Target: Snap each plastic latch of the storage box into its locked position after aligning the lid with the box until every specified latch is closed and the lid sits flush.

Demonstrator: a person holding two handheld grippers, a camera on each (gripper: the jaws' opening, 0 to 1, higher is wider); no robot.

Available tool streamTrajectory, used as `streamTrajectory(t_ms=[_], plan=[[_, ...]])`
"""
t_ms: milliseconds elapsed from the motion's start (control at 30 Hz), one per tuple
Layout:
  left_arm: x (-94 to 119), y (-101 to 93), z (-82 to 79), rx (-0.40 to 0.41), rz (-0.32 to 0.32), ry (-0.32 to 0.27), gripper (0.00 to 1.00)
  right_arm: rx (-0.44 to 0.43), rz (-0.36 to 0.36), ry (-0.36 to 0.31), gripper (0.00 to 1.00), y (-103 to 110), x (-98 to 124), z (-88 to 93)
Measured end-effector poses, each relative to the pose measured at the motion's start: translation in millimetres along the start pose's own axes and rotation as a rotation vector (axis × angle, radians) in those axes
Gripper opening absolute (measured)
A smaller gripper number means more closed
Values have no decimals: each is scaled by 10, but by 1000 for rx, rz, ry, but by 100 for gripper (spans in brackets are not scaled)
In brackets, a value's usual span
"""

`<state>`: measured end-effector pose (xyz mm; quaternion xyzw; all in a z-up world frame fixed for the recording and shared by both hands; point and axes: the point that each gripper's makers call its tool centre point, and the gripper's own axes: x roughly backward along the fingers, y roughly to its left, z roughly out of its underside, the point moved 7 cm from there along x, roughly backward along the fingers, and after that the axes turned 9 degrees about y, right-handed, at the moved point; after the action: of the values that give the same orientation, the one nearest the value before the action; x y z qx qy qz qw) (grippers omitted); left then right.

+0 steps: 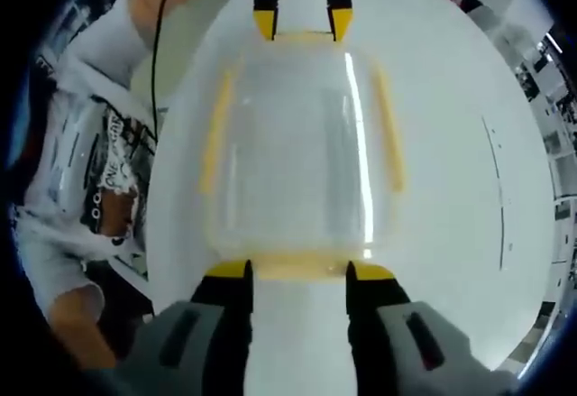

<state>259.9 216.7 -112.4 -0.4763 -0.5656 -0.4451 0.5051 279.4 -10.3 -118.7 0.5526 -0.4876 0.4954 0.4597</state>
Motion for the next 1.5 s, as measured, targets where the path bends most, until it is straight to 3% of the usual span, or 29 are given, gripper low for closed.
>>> streamTrajectory(t_ms=[267,667,800,967,1100,1167,1367,1500], plan=[[-21,-28,40,5,6,-34,40,15,2,-4,41,6,-12,10],[-7,-15,176,108,17,-63,38,46,19,-53,42,6,-20,54],[-1,14,303,123,-24,-37,33,35,31,-73,43,-7,-18,91],[79,24,331,129,-58,-73,30,30,72,-113,44,-17,18,217],[201,55,194,98,-89,-91,26,7,149,-219,37,-51,126,310],[249,82,39,57,-107,-88,23,7,187,-273,30,-66,162,351],[196,94,-408,-17,-65,-71,18,-80,263,-409,14,-139,177,433],[119,101,-569,-32,-34,-38,18,-121,283,-459,9,-148,187,481]])
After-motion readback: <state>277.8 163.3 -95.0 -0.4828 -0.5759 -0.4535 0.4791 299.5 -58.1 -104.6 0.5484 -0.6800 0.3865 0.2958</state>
